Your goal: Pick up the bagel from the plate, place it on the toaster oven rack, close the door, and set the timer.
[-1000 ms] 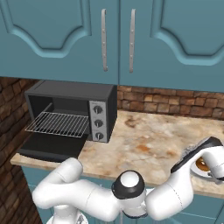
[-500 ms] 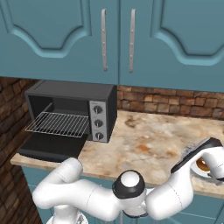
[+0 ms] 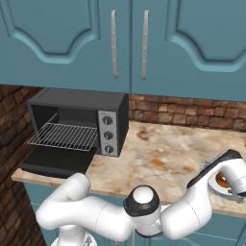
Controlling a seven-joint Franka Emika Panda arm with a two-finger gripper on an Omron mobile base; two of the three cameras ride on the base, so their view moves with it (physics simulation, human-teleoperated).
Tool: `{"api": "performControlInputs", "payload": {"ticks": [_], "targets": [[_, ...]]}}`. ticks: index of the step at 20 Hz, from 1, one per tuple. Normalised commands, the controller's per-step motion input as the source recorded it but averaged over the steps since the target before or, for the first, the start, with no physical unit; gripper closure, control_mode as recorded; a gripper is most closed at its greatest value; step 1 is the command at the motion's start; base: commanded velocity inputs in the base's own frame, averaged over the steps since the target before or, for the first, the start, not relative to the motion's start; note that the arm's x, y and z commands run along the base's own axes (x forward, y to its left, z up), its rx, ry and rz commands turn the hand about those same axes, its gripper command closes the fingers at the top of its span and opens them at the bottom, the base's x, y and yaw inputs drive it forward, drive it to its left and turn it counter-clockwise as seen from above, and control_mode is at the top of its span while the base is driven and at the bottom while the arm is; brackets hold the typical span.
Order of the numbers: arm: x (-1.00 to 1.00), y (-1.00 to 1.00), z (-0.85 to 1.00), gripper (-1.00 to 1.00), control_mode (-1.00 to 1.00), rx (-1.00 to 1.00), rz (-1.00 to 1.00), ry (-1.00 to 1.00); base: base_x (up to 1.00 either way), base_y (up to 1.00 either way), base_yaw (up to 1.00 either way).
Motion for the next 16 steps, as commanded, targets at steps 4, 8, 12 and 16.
{"api": "performControlInputs", "payload": {"ticks": [4,8,12,16], "targets": [[0.04,-0.06,-0.58,1.0,-1.0,0.0,0.0,0.06,0.0,0.0,0.0],[0.0,-0.16,-0.62,1.0,-1.0,0.0,0.0,0.03,0.0,0.0,0.0],[0.0,-0.13,-0.63,1.0,-1.0,0.0,0.0,0.04,0.0,0.0,0.0],[-0.08,-0.11,-0.43,1.0,-1.0,0.0,0.0,0.01,0.0,0.0,0.0]]}}
